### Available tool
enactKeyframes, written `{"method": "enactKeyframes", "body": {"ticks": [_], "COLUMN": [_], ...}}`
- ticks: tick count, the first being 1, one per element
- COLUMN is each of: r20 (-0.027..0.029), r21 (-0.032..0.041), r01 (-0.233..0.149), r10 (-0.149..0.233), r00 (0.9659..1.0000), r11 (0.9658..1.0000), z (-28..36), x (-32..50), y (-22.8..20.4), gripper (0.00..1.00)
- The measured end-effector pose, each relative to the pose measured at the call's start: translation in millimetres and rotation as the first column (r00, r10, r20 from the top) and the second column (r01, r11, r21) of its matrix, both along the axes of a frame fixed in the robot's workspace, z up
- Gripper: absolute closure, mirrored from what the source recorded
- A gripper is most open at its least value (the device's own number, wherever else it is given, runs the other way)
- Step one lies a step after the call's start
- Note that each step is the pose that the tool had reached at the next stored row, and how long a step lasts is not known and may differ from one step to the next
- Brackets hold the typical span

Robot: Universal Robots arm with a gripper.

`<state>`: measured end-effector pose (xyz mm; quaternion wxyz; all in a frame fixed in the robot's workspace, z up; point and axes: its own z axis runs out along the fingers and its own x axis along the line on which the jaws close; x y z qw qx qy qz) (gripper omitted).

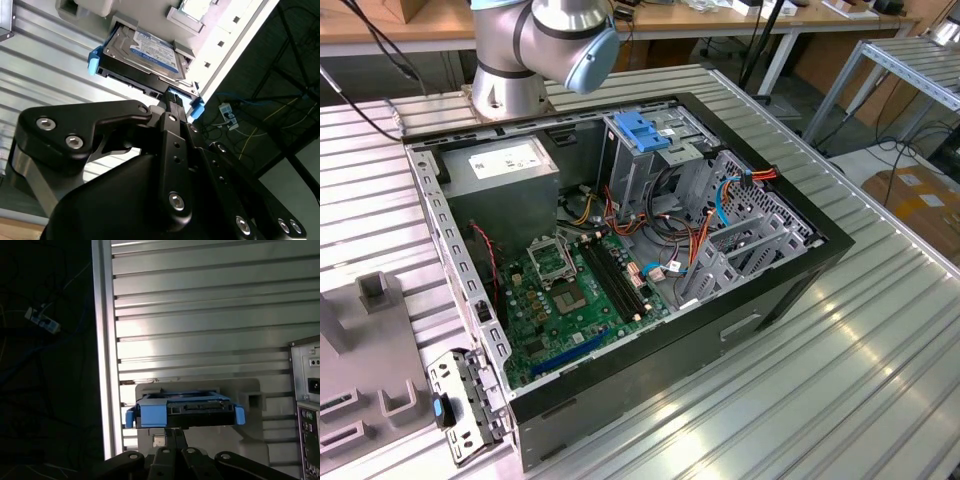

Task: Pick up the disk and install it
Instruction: 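Reach for the disk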

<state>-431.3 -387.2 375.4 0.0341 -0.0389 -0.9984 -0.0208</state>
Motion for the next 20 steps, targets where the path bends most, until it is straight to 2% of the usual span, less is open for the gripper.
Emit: {"method": "enactKeyframes", "body": {"ticks": [6, 20], "r20": [0.0001, 0.0001], "r21": [0.0, 0.0], "r01": [0.0, 0.0], "r10": [0.0, 0.0], "r00": [1.0, 1.0], "r11": [1.0, 1.0], "z": [-0.1, -0.1], "x": [-11.6, -15.3], "y": [0.5, 0.5], "gripper": [0.89, 0.89]}}
